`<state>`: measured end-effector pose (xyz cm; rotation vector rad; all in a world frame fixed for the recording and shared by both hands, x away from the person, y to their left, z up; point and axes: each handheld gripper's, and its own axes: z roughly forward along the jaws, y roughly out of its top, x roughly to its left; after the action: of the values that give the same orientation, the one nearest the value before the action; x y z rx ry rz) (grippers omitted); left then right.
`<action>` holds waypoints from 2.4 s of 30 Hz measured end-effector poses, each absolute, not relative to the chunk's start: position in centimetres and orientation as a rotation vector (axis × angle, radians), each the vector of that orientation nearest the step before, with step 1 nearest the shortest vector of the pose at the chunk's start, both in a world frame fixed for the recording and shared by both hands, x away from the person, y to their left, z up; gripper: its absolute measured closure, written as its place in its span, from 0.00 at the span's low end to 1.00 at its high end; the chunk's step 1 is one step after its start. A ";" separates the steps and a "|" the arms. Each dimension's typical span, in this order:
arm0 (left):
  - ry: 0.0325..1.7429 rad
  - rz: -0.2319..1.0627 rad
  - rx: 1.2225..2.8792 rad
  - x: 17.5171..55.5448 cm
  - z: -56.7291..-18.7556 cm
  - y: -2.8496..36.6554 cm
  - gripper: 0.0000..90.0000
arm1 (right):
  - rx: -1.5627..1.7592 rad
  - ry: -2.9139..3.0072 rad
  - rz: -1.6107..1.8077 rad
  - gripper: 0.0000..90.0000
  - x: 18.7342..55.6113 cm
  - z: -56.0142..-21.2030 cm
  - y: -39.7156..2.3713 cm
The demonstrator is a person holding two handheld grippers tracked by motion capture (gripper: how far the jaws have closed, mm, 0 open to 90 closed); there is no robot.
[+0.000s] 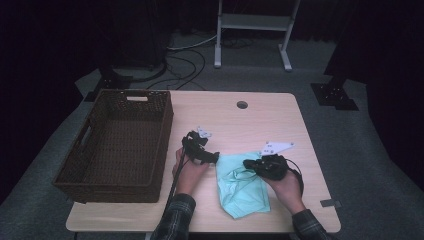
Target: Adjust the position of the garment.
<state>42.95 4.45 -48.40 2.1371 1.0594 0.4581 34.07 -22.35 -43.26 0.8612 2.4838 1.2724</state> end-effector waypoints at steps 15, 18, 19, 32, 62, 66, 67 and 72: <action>1.065 0.459 2.133 42.9 -48.4 4.4 0.00 | 0.887 2.504 1.350 0.96 28.9 -44.1 -28.3; 1.066 0.460 2.134 42.9 -48.4 4.4 0.00 | 0.895 2.539 1.312 0.96 27.8 -45.0 -29.4; 1.066 0.460 2.134 42.9 -48.4 4.4 0.00 | 0.895 2.549 1.298 0.96 27.6 -45.3 -29.7; 1.068 0.461 2.135 42.9 -48.4 4.5 0.00 | 0.880 2.578 1.271 0.57 26.5 -47.0 -30.6; 1.068 0.460 2.134 42.9 -48.4 4.4 0.00 | 0.945 2.337 1.271 0.00 34.9 -46.1 -27.8; 1.068 0.460 2.134 42.9 -48.4 4.4 0.00 | 0.948 2.334 1.270 0.00 36.0 -46.0 -27.5; 1.068 0.460 2.134 42.9 -48.4 4.4 0.00 | 0.954 2.332 1.264 0.00 36.8 -46.1 -27.3; 1.068 0.460 2.134 42.9 -48.4 4.4 0.00 | 0.978 2.334 1.263 0.00 38.2 -46.3 -26.9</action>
<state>42.94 4.44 -48.39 2.1340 1.0681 0.4600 38.17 -26.90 -46.27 0.9778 2.3340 1.2629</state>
